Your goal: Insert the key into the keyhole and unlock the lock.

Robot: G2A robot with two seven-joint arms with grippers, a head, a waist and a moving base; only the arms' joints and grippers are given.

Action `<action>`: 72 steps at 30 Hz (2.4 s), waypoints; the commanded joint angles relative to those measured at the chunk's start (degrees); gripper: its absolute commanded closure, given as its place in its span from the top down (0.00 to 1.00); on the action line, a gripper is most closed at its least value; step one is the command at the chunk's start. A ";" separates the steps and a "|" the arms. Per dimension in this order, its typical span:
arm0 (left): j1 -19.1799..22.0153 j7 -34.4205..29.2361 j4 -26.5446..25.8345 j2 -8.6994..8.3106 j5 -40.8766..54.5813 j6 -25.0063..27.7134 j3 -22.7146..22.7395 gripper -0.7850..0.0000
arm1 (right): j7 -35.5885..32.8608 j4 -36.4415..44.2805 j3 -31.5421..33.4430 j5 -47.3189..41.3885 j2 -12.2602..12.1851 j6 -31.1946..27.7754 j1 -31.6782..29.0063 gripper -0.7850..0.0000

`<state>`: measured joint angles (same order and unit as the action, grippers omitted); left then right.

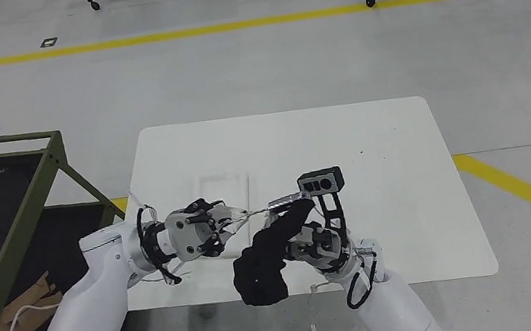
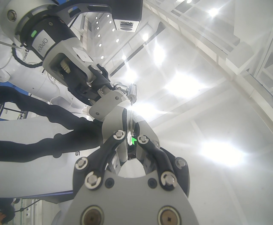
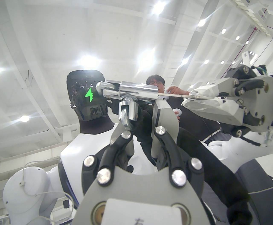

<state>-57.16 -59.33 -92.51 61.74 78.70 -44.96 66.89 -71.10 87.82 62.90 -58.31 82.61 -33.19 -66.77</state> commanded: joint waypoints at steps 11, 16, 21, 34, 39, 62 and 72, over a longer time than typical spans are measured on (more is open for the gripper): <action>0.80 -0.04 0.67 -0.26 0.28 0.04 -0.79 0.00 | 0.00 0.00 0.00 0.00 0.00 0.00 0.00 0.00; 1.19 0.00 0.56 -0.32 0.45 0.00 -1.32 0.00 | 0.00 0.00 0.00 0.00 0.00 0.00 0.00 0.00; 1.22 -0.16 0.53 -0.47 0.64 0.16 -1.46 0.00 | 0.00 0.00 0.00 0.00 0.00 0.00 0.00 0.00; 2.36 0.03 0.85 -0.56 1.02 -0.03 -2.51 0.00 | 0.00 0.00 0.00 0.00 0.00 0.00 0.00 0.00; 2.92 0.05 1.05 -0.46 1.07 -0.05 -3.07 0.00 | 0.00 0.00 0.00 0.00 0.00 0.00 0.00 0.00; 4.53 0.69 0.65 -0.12 0.74 -0.67 -4.31 0.00 | 0.00 0.00 0.00 0.00 0.00 0.00 0.00 0.00; 5.23 0.99 1.08 0.16 0.41 -0.55 -4.92 0.00 | 0.00 0.00 0.00 0.00 0.00 0.00 0.00 0.00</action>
<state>-51.93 -58.36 -91.43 61.88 79.18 -45.54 61.97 -71.10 87.82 62.90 -58.30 82.61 -33.19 -66.77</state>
